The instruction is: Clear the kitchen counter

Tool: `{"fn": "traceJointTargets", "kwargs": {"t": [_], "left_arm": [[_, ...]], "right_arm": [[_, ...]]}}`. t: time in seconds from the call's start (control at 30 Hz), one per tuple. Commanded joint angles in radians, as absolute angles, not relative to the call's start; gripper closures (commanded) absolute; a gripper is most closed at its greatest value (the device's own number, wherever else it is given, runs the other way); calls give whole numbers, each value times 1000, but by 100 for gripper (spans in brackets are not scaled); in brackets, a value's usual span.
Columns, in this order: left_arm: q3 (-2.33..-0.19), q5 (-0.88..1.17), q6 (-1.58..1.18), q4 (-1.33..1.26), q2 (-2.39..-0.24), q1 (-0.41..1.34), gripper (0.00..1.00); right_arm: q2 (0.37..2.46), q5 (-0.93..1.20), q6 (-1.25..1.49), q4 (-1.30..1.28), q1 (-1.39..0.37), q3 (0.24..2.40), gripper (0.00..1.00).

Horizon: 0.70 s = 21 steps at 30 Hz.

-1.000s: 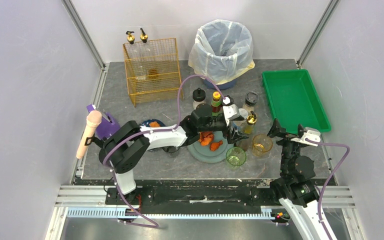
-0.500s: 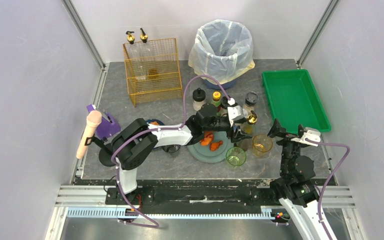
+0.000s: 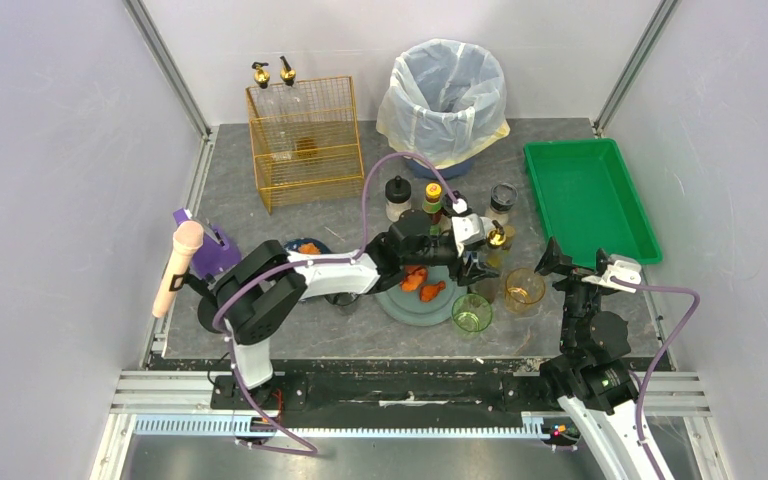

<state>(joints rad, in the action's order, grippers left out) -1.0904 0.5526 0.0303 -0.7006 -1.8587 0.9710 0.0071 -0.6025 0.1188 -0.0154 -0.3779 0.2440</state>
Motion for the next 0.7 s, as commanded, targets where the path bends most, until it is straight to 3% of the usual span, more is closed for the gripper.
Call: {"fn": "traceJointTargets", "kwargs": {"t": [0.0,0.37,0.67], "left_arm": [[-1083,532,87,-722,-1700,974,94],[-1094,459,104,-536,-1483,974,98],[-1183,234,135,-230,-1301,970,98]], "right_arm": [[-161,-613,103,11,-386,269,2],[-160,-621,99,12,-387,265,2],[-161,-622,99,11,-387,265,2]]}}
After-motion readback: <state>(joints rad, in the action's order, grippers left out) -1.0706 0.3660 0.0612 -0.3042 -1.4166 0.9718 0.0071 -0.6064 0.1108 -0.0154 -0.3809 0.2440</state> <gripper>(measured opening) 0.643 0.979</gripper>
